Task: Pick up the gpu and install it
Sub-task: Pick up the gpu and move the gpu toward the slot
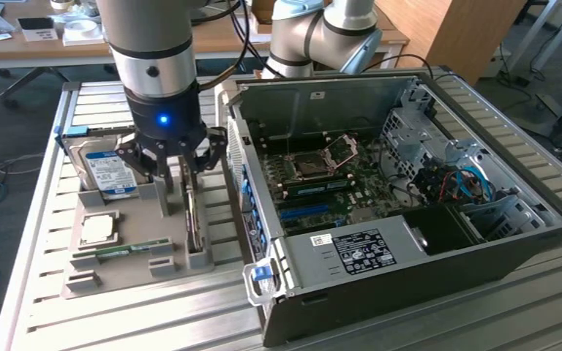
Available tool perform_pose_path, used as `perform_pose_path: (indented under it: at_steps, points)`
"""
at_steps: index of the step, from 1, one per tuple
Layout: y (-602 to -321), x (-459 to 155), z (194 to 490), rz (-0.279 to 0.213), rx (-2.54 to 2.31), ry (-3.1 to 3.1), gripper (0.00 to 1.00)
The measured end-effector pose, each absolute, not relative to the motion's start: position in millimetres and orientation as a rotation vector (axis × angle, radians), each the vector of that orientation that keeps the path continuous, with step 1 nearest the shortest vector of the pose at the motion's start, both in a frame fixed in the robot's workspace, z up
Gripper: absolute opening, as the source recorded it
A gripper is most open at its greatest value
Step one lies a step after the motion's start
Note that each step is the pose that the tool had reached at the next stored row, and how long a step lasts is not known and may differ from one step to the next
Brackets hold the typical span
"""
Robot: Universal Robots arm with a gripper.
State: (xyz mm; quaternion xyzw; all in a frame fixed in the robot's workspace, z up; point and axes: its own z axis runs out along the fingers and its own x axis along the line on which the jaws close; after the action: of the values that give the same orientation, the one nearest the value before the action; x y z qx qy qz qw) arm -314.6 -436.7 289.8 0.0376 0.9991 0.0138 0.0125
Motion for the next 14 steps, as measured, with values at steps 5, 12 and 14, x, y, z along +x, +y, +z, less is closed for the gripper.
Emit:
perform_pose_path:
  at_steps: [5, 12, 14]
  points:
    - [-437, -314, 285, 0.043, 0.117, 3.114, 0.41]
    - [-437, -313, 279, 0.043, 0.117, 3.114, 0.41]
    - [-437, -313, 278, 0.043, 0.117, 3.114, 0.41]
